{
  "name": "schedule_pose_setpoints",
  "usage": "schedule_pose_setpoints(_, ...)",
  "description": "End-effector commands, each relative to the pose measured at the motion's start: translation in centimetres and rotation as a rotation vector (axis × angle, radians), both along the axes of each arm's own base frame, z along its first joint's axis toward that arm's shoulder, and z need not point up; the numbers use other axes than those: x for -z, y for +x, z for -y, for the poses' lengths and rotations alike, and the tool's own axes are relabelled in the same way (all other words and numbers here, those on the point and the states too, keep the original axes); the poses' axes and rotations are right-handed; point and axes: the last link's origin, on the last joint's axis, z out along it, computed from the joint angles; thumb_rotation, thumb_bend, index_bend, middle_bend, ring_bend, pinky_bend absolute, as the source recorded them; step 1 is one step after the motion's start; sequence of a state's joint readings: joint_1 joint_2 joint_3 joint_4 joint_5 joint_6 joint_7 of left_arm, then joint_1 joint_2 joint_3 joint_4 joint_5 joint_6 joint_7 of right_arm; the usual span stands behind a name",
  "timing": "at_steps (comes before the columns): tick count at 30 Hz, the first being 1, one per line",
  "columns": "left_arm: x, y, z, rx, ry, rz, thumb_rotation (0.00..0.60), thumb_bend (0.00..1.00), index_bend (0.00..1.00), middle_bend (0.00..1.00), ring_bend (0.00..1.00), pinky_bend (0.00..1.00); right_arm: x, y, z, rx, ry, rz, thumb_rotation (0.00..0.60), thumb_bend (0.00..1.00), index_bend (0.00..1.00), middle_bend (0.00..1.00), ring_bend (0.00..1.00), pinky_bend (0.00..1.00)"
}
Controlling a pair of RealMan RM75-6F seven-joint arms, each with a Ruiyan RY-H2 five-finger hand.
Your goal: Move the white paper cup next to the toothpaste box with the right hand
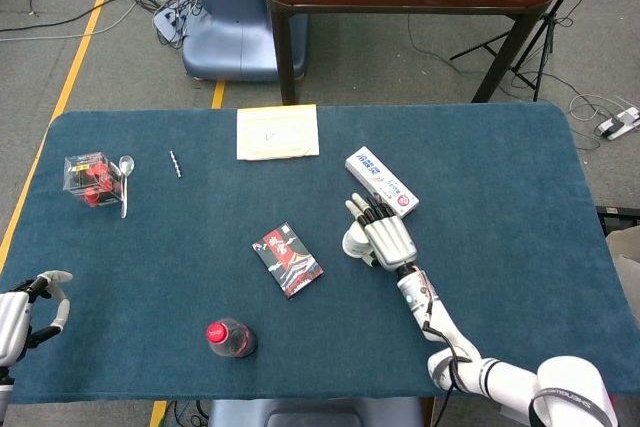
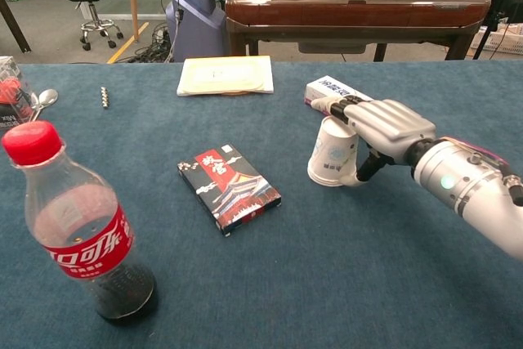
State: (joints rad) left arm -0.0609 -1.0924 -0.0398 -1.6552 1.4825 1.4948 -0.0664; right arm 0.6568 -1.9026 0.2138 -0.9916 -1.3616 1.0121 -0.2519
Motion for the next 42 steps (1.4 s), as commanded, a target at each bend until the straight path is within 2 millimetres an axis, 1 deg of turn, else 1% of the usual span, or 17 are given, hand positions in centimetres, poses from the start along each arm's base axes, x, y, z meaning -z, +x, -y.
schedule_pose_setpoints(1, 0.0, 0.0, 0.0, -0.003, -0.001, 0.002, 0.6, 0.46, 0.37, 0.54, 0.47, 0.68, 0.1, 0.4, 0.5, 0.001, -0.003, 0.005, 0.6, 0.0, 0.04, 0.05, 0.04, 0.18)
schedule_pose_setpoints(21, -0.4, -0.3, -0.1, -0.016, 0.005, 0.02, 0.6, 0.46, 0.37, 0.54, 0.47, 0.68, 1.4, 2.6, 3.2, 0.003, -0.027, 0.046, 0.6, 0.0, 0.04, 0.05, 0.04, 0.18)
schedule_pose_setpoints(27, -0.2, -0.4, -0.1, -0.016, -0.005, 0.011, 0.6, 0.46, 0.37, 0.54, 0.47, 0.68, 1.2, 2.3, 3.7, 0.002, -0.026, 0.035, 0.6, 0.0, 0.04, 0.05, 0.04, 0.18)
schedule_pose_setpoints(31, -0.1, -0.4, -0.1, -0.019, -0.007, 0.006, 0.6, 0.46, 0.36, 0.54, 0.47, 0.68, 0.3, 2.0, 3.0, -0.018, -0.04, 0.046, 0.6, 0.0, 0.04, 0.05, 0.04, 0.18)
schedule_pose_setpoints(36, -0.1, -0.4, -0.1, -0.018, -0.003, 0.005, 0.6, 0.46, 0.35, 0.54, 0.47, 0.68, -1.5, 1.9, 1.4, -0.057, -0.042, 0.046, 0.6, 0.0, 0.04, 0.05, 0.04, 0.18)
schedule_pose_setpoints(42, -0.2, -0.4, -0.1, -0.022, -0.004, -0.001, 0.6, 0.46, 0.35, 0.54, 0.47, 0.68, -4.7, 1.4, -0.7, -0.072, -0.043, -0.009, 0.6, 0.0, 0.04, 0.05, 0.04, 0.18)
